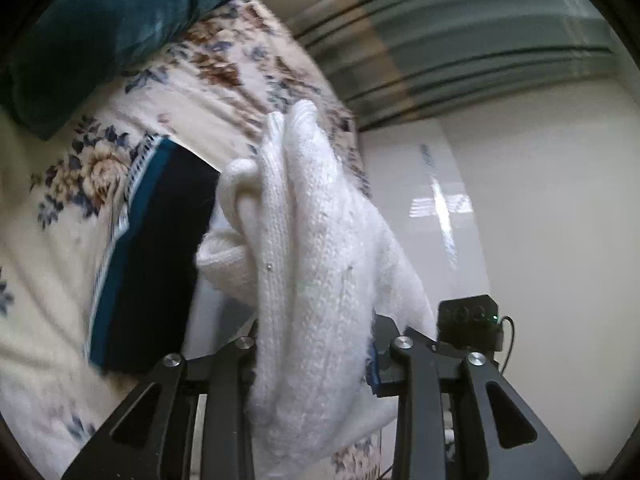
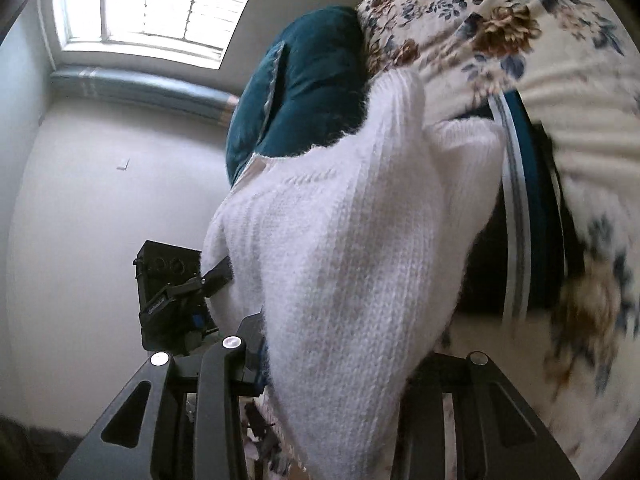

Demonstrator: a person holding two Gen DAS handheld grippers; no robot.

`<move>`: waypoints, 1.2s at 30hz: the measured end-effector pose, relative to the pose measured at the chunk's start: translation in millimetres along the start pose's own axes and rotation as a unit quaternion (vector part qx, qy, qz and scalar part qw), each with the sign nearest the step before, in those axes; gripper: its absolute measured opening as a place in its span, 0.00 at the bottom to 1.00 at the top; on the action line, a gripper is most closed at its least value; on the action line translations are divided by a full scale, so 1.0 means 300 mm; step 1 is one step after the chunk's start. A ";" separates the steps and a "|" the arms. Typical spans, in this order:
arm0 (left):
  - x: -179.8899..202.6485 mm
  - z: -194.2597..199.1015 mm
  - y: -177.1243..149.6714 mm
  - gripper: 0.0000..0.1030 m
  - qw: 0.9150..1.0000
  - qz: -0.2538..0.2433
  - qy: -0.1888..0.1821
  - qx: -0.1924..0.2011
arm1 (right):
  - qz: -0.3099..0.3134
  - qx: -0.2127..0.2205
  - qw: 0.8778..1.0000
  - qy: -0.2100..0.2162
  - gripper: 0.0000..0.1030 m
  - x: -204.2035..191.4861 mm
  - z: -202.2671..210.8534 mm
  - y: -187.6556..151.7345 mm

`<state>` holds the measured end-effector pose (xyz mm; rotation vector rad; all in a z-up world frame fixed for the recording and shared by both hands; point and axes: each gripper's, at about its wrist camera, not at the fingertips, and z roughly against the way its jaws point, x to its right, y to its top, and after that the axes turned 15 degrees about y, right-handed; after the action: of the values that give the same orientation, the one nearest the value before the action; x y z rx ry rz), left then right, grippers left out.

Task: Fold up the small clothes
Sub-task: 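Grasp the folded white sweater with both grippers and lift it, then place the folded sweater onto the dark striped garment and release both grippers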

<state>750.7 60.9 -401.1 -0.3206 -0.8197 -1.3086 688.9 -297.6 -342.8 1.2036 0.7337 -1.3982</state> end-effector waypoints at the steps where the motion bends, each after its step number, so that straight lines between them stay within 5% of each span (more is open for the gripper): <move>1: -0.032 -0.049 0.020 0.27 1.000 0.003 0.005 -0.005 | -0.007 -0.002 1.000 -0.007 0.38 0.053 -0.031 0.052; 5: -0.166 -0.243 0.052 0.28 0.998 0.024 0.035 -0.040 | -0.037 -0.022 0.997 -0.057 0.38 0.221 -0.183 0.164; 8: -0.176 -0.251 0.047 0.33 0.998 0.015 0.040 -0.046 | -0.052 -0.031 0.996 -0.073 0.38 0.281 -0.226 0.232; 13: -0.106 -0.208 0.055 0.38 0.993 -0.018 0.103 -0.053 | -0.043 -0.043 0.987 -0.151 0.65 0.276 -0.235 0.262; 16: -0.043 -0.164 0.056 0.58 0.981 -0.056 0.184 -0.019 | 0.002 -0.037 0.969 -0.245 0.82 0.202 -0.238 0.227; 19: 0.010 -0.118 0.054 0.74 0.964 -0.089 0.246 0.047 | 0.069 -0.018 0.931 -0.358 0.98 0.095 -0.248 0.177; 20: 0.032 -0.098 0.044 0.88 0.957 -0.100 0.263 0.067 | 0.097 -0.009 0.909 -0.406 1.00 0.059 -0.255 0.147; 22: 0.066 -0.082 0.017 1.00 0.945 -0.120 0.293 0.085 | 0.120 0.005 0.887 -0.446 1.00 0.019 -0.251 0.091; 24: 0.090 -0.077 -0.016 1.00 0.934 -0.134 0.320 0.090 | 0.135 0.018 0.864 -0.486 1.00 -0.015 -0.248 0.022; 28: 0.122 -0.048 -0.137 1.00 0.917 -0.149 0.356 0.096 | 0.139 0.034 0.845 -0.515 1.00 -0.058 -0.233 -0.088; 36: 0.257 0.111 -0.332 1.00 0.891 -0.148 0.411 0.123 | 0.137 0.077 0.842 -0.516 1.00 -0.304 -0.098 -0.298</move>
<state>648.4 -0.1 -348.2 0.5645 -0.2939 -1.4256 600.6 -221.5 -282.9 0.4702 -0.3078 -1.6001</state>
